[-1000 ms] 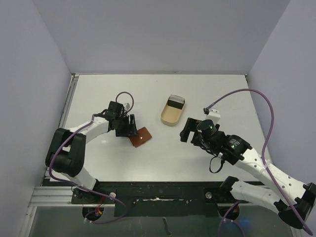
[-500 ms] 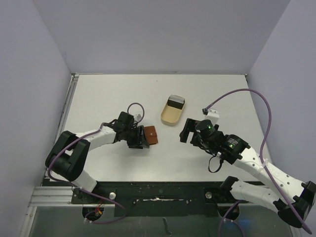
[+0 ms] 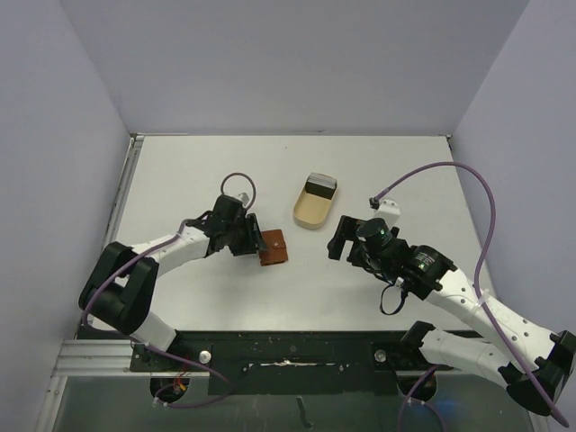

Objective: Put the credit cards into the card holder
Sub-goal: Pick up the card holder from the center of the board.

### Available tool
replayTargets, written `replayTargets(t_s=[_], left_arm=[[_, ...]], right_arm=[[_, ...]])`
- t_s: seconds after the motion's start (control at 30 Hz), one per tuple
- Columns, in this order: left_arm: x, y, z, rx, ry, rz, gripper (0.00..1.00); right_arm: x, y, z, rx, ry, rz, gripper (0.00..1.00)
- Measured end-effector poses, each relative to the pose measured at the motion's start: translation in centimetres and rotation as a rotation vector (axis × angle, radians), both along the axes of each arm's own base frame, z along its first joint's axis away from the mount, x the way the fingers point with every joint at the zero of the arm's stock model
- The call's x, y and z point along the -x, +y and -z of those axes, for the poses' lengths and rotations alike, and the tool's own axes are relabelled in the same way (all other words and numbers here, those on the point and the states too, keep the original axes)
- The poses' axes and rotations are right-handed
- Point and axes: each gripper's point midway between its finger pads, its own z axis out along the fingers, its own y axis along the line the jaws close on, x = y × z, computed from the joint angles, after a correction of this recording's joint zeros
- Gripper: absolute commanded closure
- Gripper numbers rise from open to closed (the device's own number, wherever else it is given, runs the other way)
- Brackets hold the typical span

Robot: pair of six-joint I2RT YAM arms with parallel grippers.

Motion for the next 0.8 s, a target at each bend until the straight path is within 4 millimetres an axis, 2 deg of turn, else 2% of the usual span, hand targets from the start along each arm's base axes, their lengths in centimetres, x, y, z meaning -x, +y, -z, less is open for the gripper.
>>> replayTargets(t_s=[0.13, 0.27, 0.37, 0.5, 0.63, 0.73, 0.8], left_arm=[[-0.9, -0.1, 0.8, -0.009, 0.002, -0.026, 0.62], [-0.9, -0.2, 2.2, -0.022, 0.032, -0.034, 0.63], [-1.5, -0.5, 2.3, -0.007, 0.027, -0.047, 0.64], [-2.0, -0.9, 2.5, 0.012, 0.021, -0.061, 0.78], [-2.2, -1.6, 2.7, 0.029, 0.023, -0.056, 1.00], [-2.1, -2.0, 2.6, 0.034, 0.025, -0.041, 1.00], [-1.9, -2.3, 2.5, 0.041, 0.029, -0.028, 1.00]], right_arm=[[0.1, 0.1, 0.0, -0.002, 0.002, -0.005, 0.04], [0.3, 0.3, 0.0, -0.005, 0.004, -0.009, 0.05], [0.4, 0.4, 0.1, -0.004, 0.007, -0.013, 0.06], [0.5, 0.4, 0.1, -0.007, 0.010, -0.013, 0.08], [0.4, 0.5, 0.3, -0.002, 0.015, -0.013, 0.10], [0.4, 0.7, 0.6, 0.006, 0.025, -0.018, 0.13], [0.4, 0.9, 0.8, 0.007, 0.030, -0.024, 0.20]])
